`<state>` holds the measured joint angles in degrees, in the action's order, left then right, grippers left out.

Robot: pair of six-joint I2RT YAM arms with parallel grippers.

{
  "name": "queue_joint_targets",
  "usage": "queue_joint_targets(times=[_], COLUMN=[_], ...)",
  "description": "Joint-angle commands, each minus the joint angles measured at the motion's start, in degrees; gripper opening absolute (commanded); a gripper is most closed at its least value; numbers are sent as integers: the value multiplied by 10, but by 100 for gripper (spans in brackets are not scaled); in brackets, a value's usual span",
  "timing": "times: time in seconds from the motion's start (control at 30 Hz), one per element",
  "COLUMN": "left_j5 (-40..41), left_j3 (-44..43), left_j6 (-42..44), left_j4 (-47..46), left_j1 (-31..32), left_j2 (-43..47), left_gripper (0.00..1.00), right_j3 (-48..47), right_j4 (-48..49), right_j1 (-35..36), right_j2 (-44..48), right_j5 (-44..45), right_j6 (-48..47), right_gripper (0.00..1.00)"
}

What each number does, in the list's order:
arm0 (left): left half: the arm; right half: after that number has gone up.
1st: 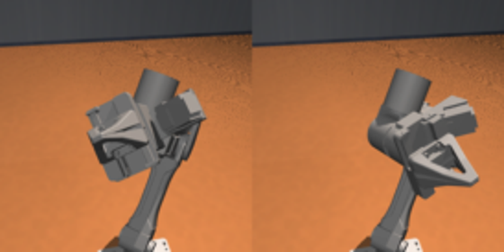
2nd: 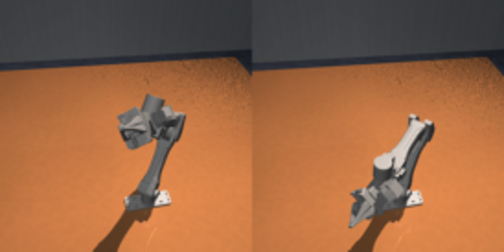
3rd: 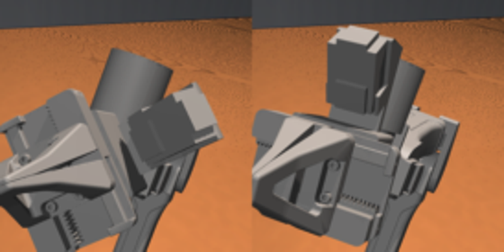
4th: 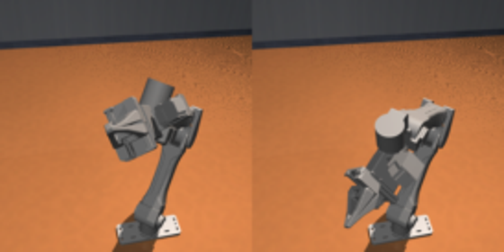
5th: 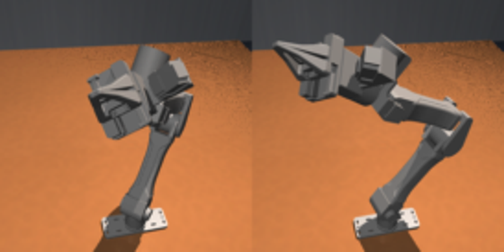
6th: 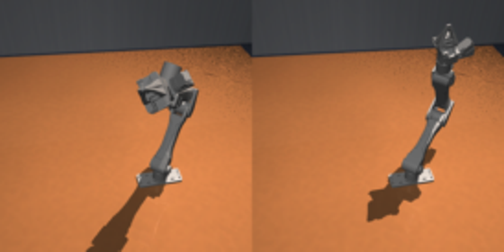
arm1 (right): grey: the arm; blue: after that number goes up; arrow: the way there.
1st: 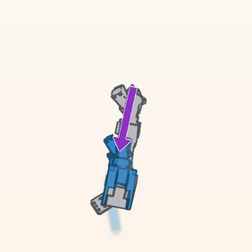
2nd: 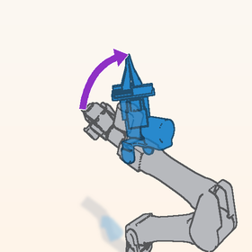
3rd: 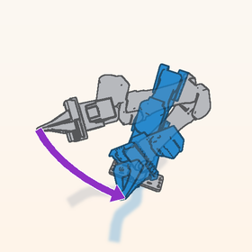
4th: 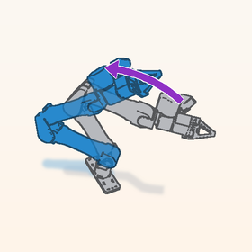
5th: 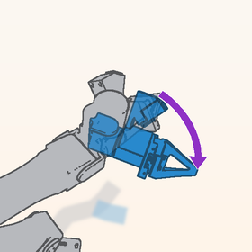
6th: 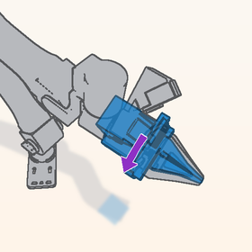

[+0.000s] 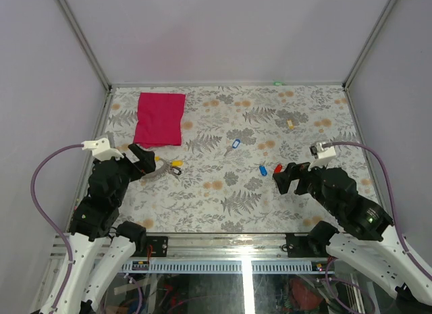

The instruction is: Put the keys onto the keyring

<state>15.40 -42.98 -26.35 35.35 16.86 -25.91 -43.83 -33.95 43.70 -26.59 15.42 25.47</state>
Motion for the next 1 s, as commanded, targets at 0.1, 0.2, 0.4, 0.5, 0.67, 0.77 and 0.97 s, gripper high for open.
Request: queue_joint_targets(times=[0.1,0.2,0.4,0.5,0.67,0.77,0.97], left_j5=[1,2,9,19,12,0,-25], left_j3=[3,3,-4,-11,-13,-22,-28], left_j6=[3,2,-3,-8,-9,-7,-12], left_j4=[-38,-38,-31,-21,-18,-17,-44], left_j1=[-2,-2,-2,-2,-2,-2,-2], left_j2=[-1,-2,-24,-50,-109,-160,-265], left_gripper=[100,100,100,100,100,100,100], right_j3=[-4,-4,-2,4,4,3,-3], right_j4=[29,30,33,42,51,43,28], right_j1=[-1,-1,-1,-1,-1,-1,-2], right_j2=[14,9,10,15,11,7,15], right_j5=[-1,-2,-7,-10,-34,-43,-51], right_j6=[0,-1,1,0,-13,-20,-37], right_gripper=[99,100,99,99,100,99,99])
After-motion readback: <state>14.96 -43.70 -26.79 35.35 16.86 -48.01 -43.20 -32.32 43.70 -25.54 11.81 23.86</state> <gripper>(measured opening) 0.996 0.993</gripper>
